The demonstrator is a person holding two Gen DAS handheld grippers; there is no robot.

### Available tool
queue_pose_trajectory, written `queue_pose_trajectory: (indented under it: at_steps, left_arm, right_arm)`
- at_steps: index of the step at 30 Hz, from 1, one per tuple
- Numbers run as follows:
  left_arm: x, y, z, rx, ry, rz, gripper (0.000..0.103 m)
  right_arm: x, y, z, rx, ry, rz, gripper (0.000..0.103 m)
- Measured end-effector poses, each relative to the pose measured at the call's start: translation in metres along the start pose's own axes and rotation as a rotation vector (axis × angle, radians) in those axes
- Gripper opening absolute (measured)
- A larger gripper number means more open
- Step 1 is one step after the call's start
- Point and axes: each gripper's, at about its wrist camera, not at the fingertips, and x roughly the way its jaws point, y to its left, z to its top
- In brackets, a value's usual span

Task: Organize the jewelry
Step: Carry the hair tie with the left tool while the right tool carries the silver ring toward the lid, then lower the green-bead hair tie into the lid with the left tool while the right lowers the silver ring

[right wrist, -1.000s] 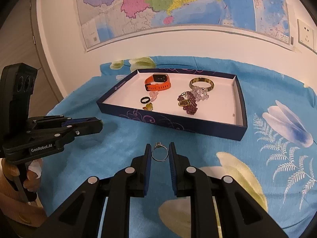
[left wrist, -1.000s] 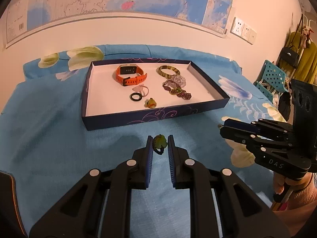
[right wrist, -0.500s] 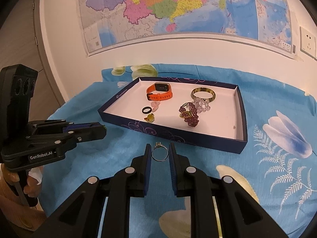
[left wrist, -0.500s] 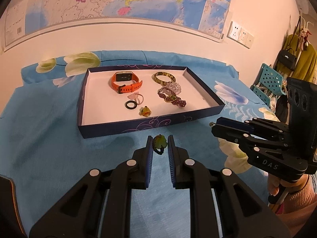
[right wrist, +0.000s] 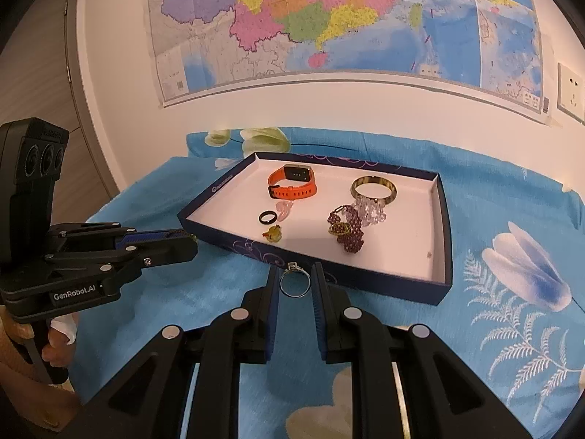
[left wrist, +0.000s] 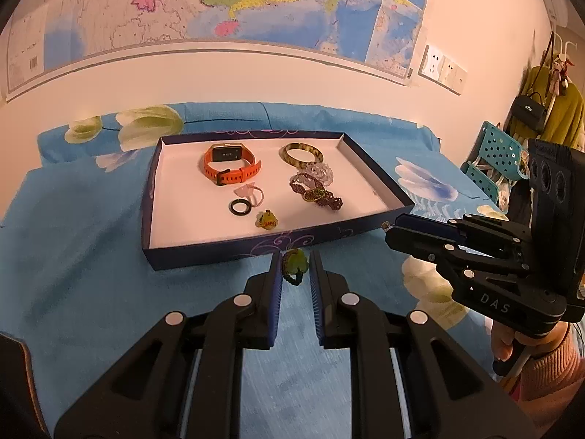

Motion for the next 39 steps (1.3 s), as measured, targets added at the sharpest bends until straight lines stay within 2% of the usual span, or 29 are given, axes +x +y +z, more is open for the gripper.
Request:
queue_pose_trajectory:
  at_steps: [39]
  left_arm:
    - [0.028, -0.001, 0.038, 0.020, -0.023, 0.027, 0.015]
  right_arm:
    - [0.026, -0.019, 0.031, 0.002, -0.012, -0.008, 0.016]
